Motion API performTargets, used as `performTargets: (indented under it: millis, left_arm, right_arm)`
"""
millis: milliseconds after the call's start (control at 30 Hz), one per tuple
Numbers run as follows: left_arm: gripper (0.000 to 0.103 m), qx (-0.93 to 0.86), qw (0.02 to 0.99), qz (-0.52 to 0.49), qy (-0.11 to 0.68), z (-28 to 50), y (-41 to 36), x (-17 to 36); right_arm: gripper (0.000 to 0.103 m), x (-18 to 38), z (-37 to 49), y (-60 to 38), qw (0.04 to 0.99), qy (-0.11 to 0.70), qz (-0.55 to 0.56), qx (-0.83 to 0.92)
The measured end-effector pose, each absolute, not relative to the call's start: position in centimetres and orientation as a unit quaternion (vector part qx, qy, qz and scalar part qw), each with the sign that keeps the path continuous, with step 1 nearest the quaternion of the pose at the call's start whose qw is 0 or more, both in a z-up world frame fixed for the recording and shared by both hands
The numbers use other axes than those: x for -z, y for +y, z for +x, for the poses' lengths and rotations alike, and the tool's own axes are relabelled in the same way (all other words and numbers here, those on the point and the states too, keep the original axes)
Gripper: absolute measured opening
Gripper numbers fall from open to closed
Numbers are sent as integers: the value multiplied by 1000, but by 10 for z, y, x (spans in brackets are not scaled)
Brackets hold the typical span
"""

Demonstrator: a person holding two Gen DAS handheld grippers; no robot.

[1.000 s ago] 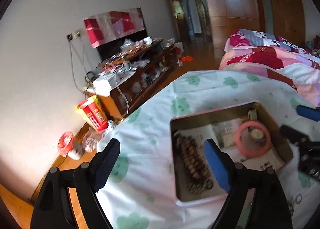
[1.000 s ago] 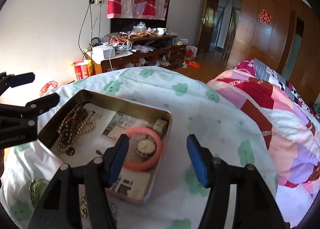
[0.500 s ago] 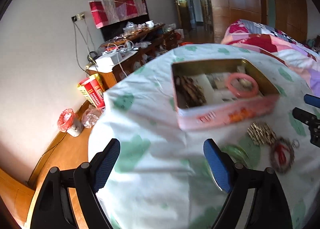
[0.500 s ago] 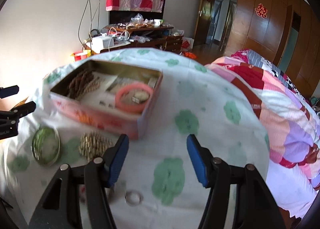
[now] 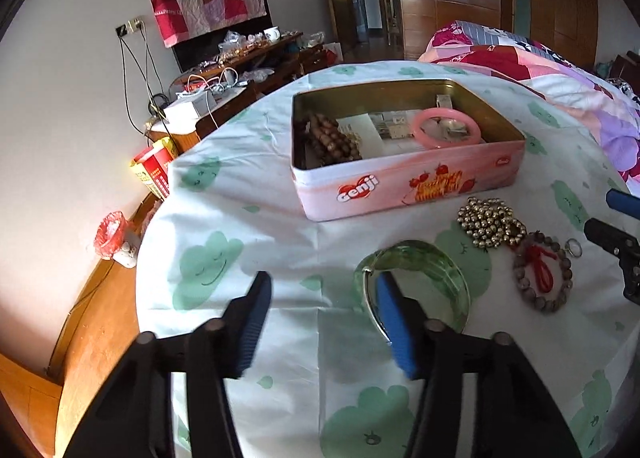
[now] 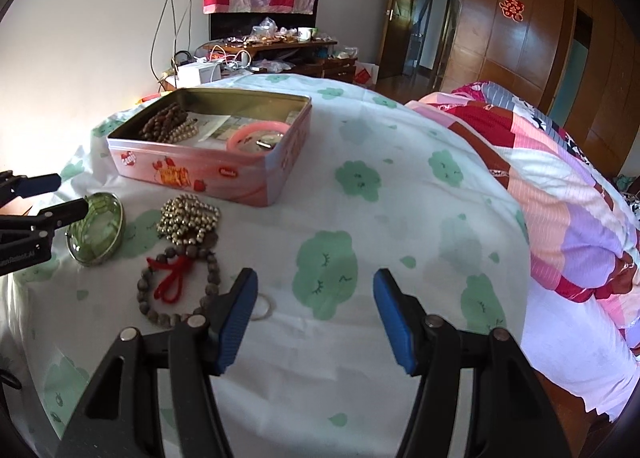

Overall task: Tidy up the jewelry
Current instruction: 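Move both tools back from the tin to the jewelry on the sheet, then grasp the silver hoop with the left tool while the right tool grasps the silver ring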

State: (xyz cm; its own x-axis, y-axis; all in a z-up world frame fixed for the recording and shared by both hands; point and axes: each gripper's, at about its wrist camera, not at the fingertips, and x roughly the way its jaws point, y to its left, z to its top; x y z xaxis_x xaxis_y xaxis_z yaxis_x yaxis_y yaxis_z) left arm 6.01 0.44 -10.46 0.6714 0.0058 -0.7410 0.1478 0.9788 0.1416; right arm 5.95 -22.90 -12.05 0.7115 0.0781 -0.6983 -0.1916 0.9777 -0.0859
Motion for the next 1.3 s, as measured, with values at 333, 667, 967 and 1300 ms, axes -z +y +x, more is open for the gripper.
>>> performTargets:
  millis: [333,667,967,1300]
  left_arm:
    - [6,78,909,84,400,52,0,103]
    - [4,84,920,64,377,45,10,82]
    - [4,85,928,52,359,41,17,64]
    - [4,77,934,52,345,37,20,54]
  right_arm:
    - [44,141,55,-215,906,398,-78,-117]
    - [12,142,52,-217,906,394,-67,-138]
    - [10,138,54,-219,908,392,-69,-128]
    - [48,140,56,-225,910,393,-54,-120]
